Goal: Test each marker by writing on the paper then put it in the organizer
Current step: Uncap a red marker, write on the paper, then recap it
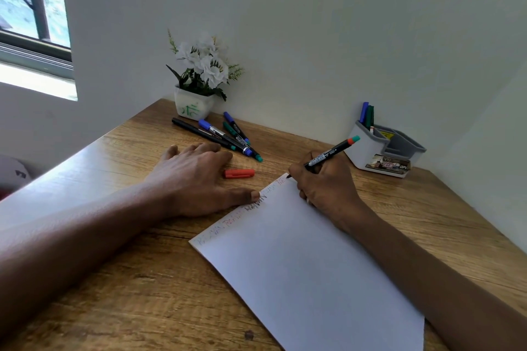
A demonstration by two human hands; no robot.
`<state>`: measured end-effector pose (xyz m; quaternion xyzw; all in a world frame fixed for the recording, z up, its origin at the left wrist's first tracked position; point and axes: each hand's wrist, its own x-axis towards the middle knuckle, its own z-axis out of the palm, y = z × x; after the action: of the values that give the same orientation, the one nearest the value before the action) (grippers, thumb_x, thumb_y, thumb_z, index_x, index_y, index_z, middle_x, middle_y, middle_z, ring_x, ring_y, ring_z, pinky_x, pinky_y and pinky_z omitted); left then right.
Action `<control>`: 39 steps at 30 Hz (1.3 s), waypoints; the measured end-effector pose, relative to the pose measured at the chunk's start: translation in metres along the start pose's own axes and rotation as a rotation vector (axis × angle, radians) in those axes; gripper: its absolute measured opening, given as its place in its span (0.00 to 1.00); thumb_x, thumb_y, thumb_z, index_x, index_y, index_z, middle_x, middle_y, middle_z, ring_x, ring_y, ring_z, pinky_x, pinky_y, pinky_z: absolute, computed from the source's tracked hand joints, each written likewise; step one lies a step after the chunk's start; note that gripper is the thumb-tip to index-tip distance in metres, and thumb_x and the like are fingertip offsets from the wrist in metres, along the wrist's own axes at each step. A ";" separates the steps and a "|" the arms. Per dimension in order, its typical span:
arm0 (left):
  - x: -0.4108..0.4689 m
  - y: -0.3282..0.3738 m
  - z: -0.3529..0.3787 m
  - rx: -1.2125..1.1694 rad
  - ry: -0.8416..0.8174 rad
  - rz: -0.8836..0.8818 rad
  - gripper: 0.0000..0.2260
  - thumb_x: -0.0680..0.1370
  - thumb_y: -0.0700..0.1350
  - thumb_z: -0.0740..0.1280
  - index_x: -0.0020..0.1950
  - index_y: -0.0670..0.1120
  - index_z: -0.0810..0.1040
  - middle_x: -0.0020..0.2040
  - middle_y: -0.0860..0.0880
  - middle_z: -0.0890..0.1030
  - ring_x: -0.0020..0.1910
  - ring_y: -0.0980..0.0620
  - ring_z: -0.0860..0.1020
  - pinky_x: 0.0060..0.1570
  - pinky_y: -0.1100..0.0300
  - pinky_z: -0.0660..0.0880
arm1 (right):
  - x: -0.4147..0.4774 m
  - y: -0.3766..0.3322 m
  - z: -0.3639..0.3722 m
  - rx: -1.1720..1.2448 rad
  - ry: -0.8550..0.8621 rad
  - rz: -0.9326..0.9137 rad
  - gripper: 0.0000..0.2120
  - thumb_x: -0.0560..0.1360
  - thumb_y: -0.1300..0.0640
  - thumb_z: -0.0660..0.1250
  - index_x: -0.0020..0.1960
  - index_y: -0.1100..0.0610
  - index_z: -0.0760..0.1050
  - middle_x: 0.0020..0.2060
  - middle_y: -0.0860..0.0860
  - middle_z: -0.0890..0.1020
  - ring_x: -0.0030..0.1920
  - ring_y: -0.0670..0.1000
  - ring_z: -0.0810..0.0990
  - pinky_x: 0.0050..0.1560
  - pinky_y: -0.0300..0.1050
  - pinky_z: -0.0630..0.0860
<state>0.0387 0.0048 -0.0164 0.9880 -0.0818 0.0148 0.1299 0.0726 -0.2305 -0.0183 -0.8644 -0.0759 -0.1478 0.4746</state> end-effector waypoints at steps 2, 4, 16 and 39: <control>0.000 0.000 0.000 -0.002 0.000 -0.001 0.53 0.60 0.84 0.50 0.80 0.58 0.60 0.82 0.53 0.58 0.79 0.49 0.59 0.77 0.40 0.51 | 0.001 0.000 0.000 -0.018 -0.001 -0.003 0.12 0.72 0.56 0.73 0.37 0.63 0.76 0.22 0.50 0.78 0.22 0.47 0.76 0.26 0.41 0.72; 0.000 0.000 0.000 -0.002 0.001 -0.002 0.53 0.60 0.84 0.50 0.80 0.58 0.60 0.82 0.53 0.58 0.79 0.49 0.59 0.77 0.40 0.51 | 0.000 0.000 -0.001 -0.017 -0.009 -0.001 0.10 0.72 0.57 0.73 0.37 0.61 0.76 0.23 0.50 0.78 0.22 0.47 0.76 0.25 0.41 0.72; 0.000 -0.001 0.000 -0.003 0.000 0.010 0.55 0.59 0.84 0.48 0.80 0.57 0.60 0.82 0.53 0.58 0.79 0.50 0.59 0.78 0.40 0.51 | 0.000 -0.001 0.000 0.041 0.010 0.081 0.09 0.73 0.58 0.72 0.40 0.63 0.77 0.22 0.48 0.78 0.23 0.46 0.77 0.24 0.40 0.73; 0.002 -0.004 0.001 -0.128 0.181 0.056 0.34 0.72 0.76 0.58 0.73 0.61 0.71 0.75 0.54 0.72 0.72 0.50 0.71 0.69 0.39 0.68 | -0.002 -0.007 -0.009 0.560 0.091 0.221 0.04 0.76 0.64 0.68 0.44 0.62 0.81 0.30 0.54 0.83 0.29 0.50 0.80 0.26 0.39 0.75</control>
<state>0.0409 0.0077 -0.0185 0.9696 -0.0983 0.1024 0.1992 0.0674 -0.2343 -0.0088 -0.6954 0.0020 -0.1071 0.7106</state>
